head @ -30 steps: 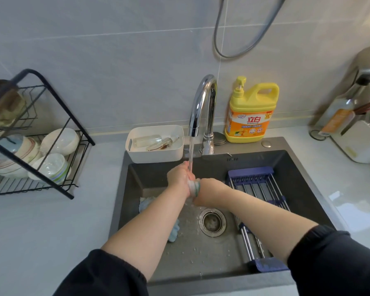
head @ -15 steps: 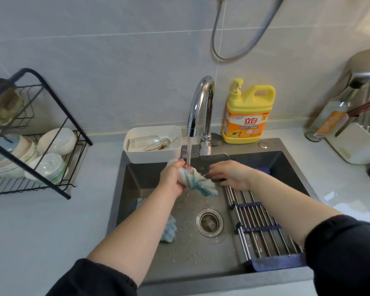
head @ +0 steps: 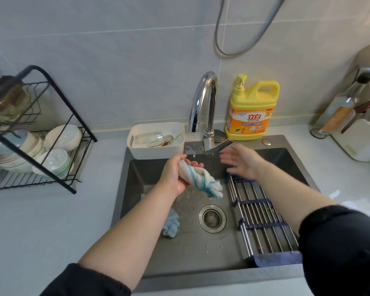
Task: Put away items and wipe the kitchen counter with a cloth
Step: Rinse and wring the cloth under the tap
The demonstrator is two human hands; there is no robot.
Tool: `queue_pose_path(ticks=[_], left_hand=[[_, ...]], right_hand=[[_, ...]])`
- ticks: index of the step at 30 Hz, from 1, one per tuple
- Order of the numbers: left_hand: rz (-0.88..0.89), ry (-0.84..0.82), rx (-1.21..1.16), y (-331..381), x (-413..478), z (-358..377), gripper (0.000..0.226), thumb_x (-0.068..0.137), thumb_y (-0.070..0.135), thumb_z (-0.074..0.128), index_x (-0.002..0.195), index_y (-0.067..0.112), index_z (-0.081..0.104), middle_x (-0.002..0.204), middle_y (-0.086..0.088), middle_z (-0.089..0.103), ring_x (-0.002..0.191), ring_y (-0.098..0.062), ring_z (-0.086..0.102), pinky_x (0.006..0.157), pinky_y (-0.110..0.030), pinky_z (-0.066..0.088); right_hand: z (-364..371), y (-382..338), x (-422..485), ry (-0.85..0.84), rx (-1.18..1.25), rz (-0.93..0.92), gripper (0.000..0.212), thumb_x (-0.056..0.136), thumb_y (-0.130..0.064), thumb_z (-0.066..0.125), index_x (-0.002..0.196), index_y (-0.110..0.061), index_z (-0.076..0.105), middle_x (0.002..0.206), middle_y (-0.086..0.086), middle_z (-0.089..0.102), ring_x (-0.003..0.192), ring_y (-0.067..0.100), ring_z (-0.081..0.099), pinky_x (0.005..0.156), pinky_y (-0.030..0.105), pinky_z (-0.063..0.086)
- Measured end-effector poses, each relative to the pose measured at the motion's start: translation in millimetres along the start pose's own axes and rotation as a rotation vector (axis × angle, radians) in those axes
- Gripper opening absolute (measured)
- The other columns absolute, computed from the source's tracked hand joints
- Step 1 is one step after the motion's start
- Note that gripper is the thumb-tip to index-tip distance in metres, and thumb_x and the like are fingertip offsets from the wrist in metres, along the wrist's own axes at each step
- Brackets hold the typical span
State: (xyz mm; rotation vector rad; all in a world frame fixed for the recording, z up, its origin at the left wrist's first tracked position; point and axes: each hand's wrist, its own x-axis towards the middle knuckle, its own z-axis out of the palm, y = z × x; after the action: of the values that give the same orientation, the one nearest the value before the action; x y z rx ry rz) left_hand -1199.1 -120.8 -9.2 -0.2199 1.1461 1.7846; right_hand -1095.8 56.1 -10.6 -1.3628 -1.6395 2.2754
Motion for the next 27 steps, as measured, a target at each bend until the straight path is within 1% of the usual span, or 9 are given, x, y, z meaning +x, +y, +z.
queue_pose_path(ticks=[3,6,10,12,14,17,20,23,27], left_hand=[[0.05,-0.148,0.018,6.7,-3.8,-0.3,0.034,0.084,0.018,0.043,0.051,0.011,0.043,0.08,-0.016,0.067,0.091,-0.031,0.067,0.089,-0.042,0.047],[0.038,-0.299,0.112,8.4,-7.6,1.9,0.029,0.072,0.017,0.042,0.047,0.008,0.053,0.095,-0.022,0.068,0.097,-0.034,0.066,0.093,-0.043,0.046],[-0.017,-0.475,0.237,11.7,-10.3,0.7,0.045,0.07,0.008,0.036,0.099,0.0,0.069,0.101,-0.021,0.069,0.105,-0.035,0.063,0.098,-0.044,0.045],[-0.013,-0.555,0.432,13.9,-11.0,-0.1,0.054,0.07,0.003,0.038,0.118,0.009,0.062,0.109,-0.019,0.068,0.116,-0.032,0.058,0.105,-0.044,0.04],[0.031,-0.584,0.643,12.1,-13.9,1.2,0.052,0.075,0.0,0.04,0.121,0.014,0.06,0.107,-0.016,0.069,0.118,-0.031,0.058,0.106,-0.041,0.04],[0.113,-0.54,0.748,5.1,-20.5,7.9,0.041,0.092,-0.005,0.039,0.122,0.015,0.059,0.074,-0.01,0.07,0.096,-0.03,0.068,0.096,-0.041,0.05],[0.165,-0.355,0.621,-2.9,-19.7,8.8,0.035,0.099,0.003,0.039,0.128,0.012,0.056,0.047,0.001,0.045,0.047,-0.014,0.053,0.057,-0.029,0.052],[0.15,-0.137,0.453,-9.4,-16.8,10.5,0.03,0.1,0.011,0.043,0.126,0.014,0.058,0.043,0.003,0.034,0.036,-0.008,0.033,0.043,-0.021,0.036],[0.191,0.127,0.315,-14.6,-14.4,20.0,0.028,0.101,0.014,0.041,0.12,0.016,0.062,0.044,0.002,0.031,0.037,-0.009,0.025,0.041,-0.022,0.024]], right_hand=[[13.1,68.9,-10.8,-0.316,0.247,0.244,0.077,0.091,-0.065,0.027,0.132,-0.005,0.05,0.136,0.019,0.051,0.128,0.035,0.046,0.101,0.054,0.03],[34.7,101.3,-26.1,-0.622,0.523,0.353,0.098,0.076,-0.078,0.038,0.131,0.002,0.051,0.138,0.023,0.048,0.131,0.038,0.041,0.094,0.059,0.04],[47.2,103.0,-35.9,-0.934,0.714,0.284,0.116,0.058,-0.065,0.074,0.144,0.001,0.033,0.151,0.028,0.025,0.141,0.039,0.023,0.085,0.058,0.051],[47.9,98.7,-39.5,-0.968,0.539,0.163,0.111,0.055,-0.06,0.079,0.14,0.001,0.04,0.145,0.026,0.037,0.135,0.036,0.038,0.076,0.043,0.059],[50.9,94.5,-41.2,-0.972,0.348,0.085,0.093,0.055,-0.058,0.081,0.127,-0.004,0.057,0.125,0.016,0.06,0.109,0.022,0.062,0.067,0.025,0.059],[62.1,89.1,-51.6,-0.918,0.168,0.095,0.077,0.053,-0.048,0.088,0.109,-0.006,0.056,0.084,0.003,0.061,0.061,0.006,0.053,0.044,0.013,0.043],[76.0,81.8,-65.3,-0.597,-0.089,0.083,0.033,0.069,-0.024,0.08,0.081,-0.011,0.052,0.062,0.001,0.051,0.047,0.007,0.04,0.035,0.015,0.029],[87.0,72.6,-67.1,-0.212,-0.486,-0.057,0.012,0.079,-0.012,0.062,0.075,-0.013,0.051,0.062,0.003,0.05,0.049,0.014,0.042,0.044,0.022,0.034],[97.1,66.6,-61.9,-0.016,-1.062,-0.327,0.015,0.083,-0.017,0.05,0.068,-0.015,0.045,0.075,0.005,0.055,0.073,0.028,0.056,0.062,0.026,0.038]])
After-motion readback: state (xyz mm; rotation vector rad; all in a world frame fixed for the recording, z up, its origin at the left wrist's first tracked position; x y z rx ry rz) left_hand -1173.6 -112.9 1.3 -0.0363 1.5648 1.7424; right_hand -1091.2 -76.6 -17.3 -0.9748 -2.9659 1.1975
